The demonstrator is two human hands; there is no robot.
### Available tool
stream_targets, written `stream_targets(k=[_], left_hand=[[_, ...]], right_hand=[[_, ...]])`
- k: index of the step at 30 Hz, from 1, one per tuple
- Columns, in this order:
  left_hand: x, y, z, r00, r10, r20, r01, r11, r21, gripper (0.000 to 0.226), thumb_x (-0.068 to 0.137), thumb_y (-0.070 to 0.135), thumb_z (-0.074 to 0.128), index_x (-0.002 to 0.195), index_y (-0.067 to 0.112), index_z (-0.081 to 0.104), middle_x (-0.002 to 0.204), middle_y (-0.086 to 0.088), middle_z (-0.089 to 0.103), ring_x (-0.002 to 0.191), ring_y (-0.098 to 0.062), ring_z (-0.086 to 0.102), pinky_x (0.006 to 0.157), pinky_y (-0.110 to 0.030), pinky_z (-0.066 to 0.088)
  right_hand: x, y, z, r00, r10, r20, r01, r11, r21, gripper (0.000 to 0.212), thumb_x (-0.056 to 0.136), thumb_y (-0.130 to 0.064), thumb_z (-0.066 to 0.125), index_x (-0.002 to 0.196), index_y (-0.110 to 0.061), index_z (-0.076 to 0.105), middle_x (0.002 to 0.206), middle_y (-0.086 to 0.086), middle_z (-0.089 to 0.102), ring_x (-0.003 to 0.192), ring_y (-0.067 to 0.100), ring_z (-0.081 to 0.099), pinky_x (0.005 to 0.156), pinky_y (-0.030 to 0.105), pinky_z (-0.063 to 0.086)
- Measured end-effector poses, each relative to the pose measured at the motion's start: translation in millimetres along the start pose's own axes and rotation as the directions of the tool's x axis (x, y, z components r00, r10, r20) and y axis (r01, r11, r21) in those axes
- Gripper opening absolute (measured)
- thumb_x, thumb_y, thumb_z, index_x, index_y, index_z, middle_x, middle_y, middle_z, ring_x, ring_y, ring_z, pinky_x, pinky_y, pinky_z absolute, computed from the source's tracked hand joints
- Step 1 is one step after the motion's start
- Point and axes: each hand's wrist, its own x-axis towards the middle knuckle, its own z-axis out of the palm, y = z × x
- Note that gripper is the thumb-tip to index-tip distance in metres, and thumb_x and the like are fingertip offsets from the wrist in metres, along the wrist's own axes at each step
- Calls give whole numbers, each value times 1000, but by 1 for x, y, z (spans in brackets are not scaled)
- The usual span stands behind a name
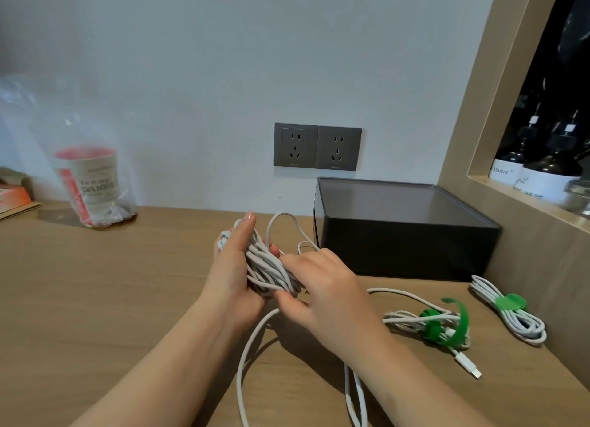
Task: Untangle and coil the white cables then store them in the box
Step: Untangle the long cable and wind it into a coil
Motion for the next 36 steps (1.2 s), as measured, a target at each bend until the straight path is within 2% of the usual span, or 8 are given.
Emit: stream_targets(k=[2,6,10,14,19,24,31,36], left_hand=[[0,2,-1,1000,7,-22,-7,1000,-3,56,56,43,79,100,17,55,74,-5,58,66,-16,59,60,-33,53],[-2,5,1,993,81,-88,-75,994,74,24,82,34,62,87,12,55,75,-6,57,64,-16,60,58,-31,50],[-2,2,5,965,253,-66,-247,965,83,20,90,22,58,108,19,50,83,-8,57,57,-17,64,54,-30,54],[-7,4,7,953,303,-5,-302,951,71,6,93,18,53,93,24,54,80,-8,56,62,-20,60,61,-33,51],[-6,7,6,958,278,-67,-274,960,57,8,92,15,54,84,15,51,71,-5,56,56,-15,61,55,-27,52],[-1,8,-1,975,201,-89,-201,980,13,21,87,18,58,105,11,51,73,-5,56,54,-13,61,54,-26,53],[-7,2,11,938,341,-68,-334,938,92,25,86,-2,58,101,14,44,66,-7,52,44,-10,57,42,-20,48],[-11,5,14,928,366,-75,-353,925,143,29,82,-11,55,87,15,42,65,-8,50,43,-13,55,44,-24,49]], right_hand=[[0,-1,0,1000,-13,11,13,1000,5,33,79,-33,58,107,-18,64,89,-4,67,82,9,57,67,12,39],[0,-1,1,1000,-31,3,31,999,-18,30,77,-31,60,103,-17,65,87,-4,67,80,9,59,67,10,36],[1,-2,1,999,-11,-30,10,999,-33,32,76,-32,61,103,-17,66,85,-5,68,78,8,59,67,7,33],[2,1,0,999,-4,-35,3,1000,-29,31,76,-31,65,103,-16,66,85,-4,68,77,10,60,66,6,31],[-1,2,-1,999,-35,-29,34,999,-21,38,76,-33,66,110,-16,64,90,-3,69,81,11,61,68,10,37],[-1,2,2,995,-77,-70,74,997,-37,41,75,-33,67,111,-14,64,91,-2,70,81,14,63,67,19,45],[0,4,0,995,-58,-84,59,998,0,41,78,-33,60,115,-15,63,92,-3,70,82,13,62,66,19,46],[2,2,-6,999,-29,27,27,997,79,41,84,-38,60,121,-20,61,100,-9,68,90,6,56,74,18,44]])
